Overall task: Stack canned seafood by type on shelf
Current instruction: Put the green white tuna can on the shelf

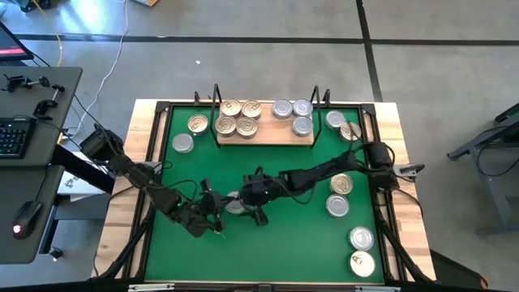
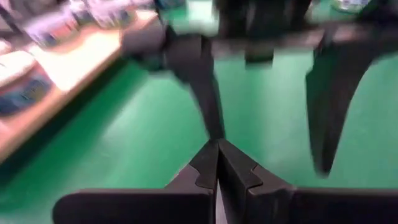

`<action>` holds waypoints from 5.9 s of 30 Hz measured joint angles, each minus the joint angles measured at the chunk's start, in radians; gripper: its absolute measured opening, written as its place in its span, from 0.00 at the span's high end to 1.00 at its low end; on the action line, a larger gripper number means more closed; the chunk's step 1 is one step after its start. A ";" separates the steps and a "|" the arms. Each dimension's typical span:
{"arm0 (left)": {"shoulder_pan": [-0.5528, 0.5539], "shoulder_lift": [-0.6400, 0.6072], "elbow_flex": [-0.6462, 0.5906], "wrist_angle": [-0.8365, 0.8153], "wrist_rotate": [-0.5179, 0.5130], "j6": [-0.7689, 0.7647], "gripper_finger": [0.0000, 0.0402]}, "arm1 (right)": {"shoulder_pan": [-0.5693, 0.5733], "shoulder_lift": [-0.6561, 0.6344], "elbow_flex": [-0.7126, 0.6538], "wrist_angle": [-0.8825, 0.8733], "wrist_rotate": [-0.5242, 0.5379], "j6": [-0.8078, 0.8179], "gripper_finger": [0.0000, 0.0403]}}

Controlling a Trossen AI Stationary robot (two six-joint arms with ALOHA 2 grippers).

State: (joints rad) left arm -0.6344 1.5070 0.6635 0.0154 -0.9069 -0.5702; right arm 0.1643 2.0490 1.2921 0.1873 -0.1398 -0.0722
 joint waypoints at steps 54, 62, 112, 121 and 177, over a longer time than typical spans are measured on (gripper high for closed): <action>0.029 -0.005 -0.237 -0.063 0.161 -0.344 1.00 | -0.119 0.065 -0.076 0.135 0.299 -0.091 0.24; 0.142 -0.005 -0.244 0.071 0.054 -0.186 1.00 | -0.126 0.066 -0.076 0.147 0.277 -0.138 0.24; 0.282 -0.063 0.197 -0.439 0.415 0.303 0.94 | 0.083 -0.171 -0.178 -0.779 0.738 0.384 0.24; 0.370 -0.064 0.327 -0.822 0.525 0.516 0.62 | 0.168 -0.185 -0.251 -0.800 0.758 0.505 0.24; 0.503 0.190 0.513 -0.541 0.417 1.114 0.71 | 0.456 -0.466 -0.321 -1.031 0.835 0.936 0.24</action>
State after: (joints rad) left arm -0.1313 1.6966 1.1764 -0.5259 -0.4898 0.5439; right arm 0.6202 1.5835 0.9710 -0.8440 0.6957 0.8642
